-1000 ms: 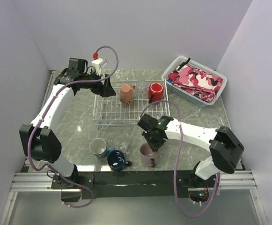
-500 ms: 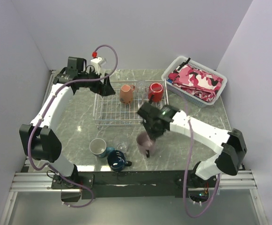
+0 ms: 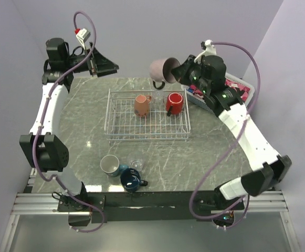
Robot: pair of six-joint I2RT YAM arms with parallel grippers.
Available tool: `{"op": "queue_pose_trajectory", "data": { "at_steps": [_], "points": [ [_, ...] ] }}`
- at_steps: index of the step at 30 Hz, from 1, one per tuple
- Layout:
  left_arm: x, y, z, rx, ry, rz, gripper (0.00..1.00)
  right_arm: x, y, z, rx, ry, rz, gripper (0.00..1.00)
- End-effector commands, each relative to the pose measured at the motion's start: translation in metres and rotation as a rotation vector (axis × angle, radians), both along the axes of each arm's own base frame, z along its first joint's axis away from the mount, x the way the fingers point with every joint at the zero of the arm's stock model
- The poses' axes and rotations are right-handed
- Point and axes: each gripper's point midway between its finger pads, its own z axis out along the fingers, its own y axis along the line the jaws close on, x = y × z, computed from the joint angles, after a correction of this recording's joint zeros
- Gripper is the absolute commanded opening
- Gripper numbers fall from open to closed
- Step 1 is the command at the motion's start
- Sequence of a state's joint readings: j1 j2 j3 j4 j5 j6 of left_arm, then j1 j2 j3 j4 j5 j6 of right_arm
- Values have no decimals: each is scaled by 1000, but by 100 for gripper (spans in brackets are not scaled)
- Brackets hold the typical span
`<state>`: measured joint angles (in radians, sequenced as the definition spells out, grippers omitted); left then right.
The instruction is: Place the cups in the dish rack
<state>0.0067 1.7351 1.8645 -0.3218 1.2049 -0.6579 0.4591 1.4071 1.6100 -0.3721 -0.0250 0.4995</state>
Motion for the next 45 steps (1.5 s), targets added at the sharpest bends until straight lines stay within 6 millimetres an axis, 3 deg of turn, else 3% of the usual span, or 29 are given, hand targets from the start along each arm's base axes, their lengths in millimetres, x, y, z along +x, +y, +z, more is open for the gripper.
{"op": "queue_pose_trajectory", "data": {
  "at_steps": [1,3,4,5,10,15,23,26,31,33,36,41,45],
  "points": [
    [-71,-13,59,-142,50,-261,97,33,32,76,295,-239,125,0],
    [-70,-16,55,-134,50,-261,96,41,38,89,364,-275,159,0],
    [-69,-17,46,-138,134,-247,96,52,45,79,368,-261,170,0],
    [-69,-22,43,-130,130,-247,97,53,49,89,386,-284,193,0],
    [-74,-43,39,-121,127,-274,96,68,68,74,400,-254,243,0],
    [-73,-59,28,-117,165,-287,96,71,75,76,428,-255,272,0],
    [-39,-61,6,-86,192,-174,96,62,76,100,485,-291,317,0],
    [-24,-63,11,-94,163,-131,96,58,82,101,515,-278,361,0],
    [0,-74,37,-188,143,-77,96,63,90,96,552,-255,394,0],
    [-4,-87,58,-211,97,-100,97,65,92,92,555,-242,395,0],
    [-10,-105,69,-236,90,-130,96,69,93,91,552,-236,397,0],
    [-31,-131,82,-270,100,-202,96,73,96,91,552,-232,401,0],
    [-31,-133,84,-286,107,-202,97,74,99,89,557,-226,411,0]
  ]
}}
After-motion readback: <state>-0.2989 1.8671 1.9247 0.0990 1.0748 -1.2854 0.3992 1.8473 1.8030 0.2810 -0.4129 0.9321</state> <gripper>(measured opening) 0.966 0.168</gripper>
